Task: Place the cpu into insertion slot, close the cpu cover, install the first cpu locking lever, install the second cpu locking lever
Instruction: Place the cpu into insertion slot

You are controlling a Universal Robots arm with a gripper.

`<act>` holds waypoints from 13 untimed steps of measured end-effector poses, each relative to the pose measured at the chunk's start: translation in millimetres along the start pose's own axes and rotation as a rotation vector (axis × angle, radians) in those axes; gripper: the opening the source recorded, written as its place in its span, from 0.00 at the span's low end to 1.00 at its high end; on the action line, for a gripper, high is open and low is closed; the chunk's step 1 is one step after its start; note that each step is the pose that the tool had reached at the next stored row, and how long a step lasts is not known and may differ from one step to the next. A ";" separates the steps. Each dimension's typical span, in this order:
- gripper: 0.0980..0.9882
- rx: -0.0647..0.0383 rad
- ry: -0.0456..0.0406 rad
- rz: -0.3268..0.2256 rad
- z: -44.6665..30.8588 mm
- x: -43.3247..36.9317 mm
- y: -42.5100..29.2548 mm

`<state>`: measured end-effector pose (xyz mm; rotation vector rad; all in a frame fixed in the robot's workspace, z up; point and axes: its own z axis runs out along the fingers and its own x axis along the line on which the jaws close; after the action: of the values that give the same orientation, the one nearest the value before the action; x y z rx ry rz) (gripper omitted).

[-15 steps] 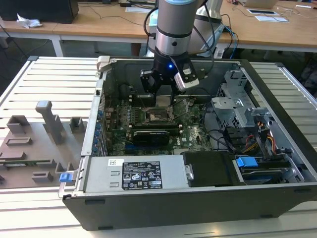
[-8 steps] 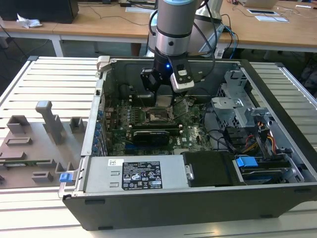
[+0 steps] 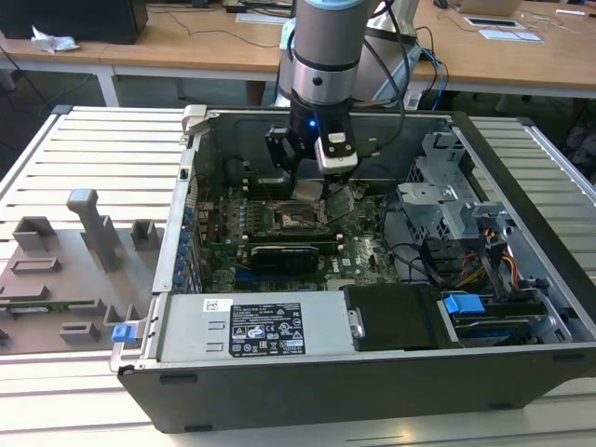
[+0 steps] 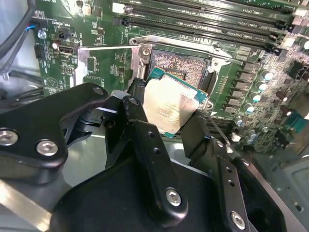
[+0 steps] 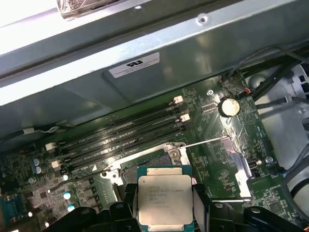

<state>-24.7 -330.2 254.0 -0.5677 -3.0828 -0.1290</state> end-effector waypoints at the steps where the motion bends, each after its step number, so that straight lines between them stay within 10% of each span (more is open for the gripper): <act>1: 0.50 0.000 -0.0010 0.012 0.0 0.0 0.0; 13: 0.50 -0.003 -0.0122 0.152 0.5 0.0 0.0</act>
<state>-24.7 -330.2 253.5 -0.8020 -3.0368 -0.1293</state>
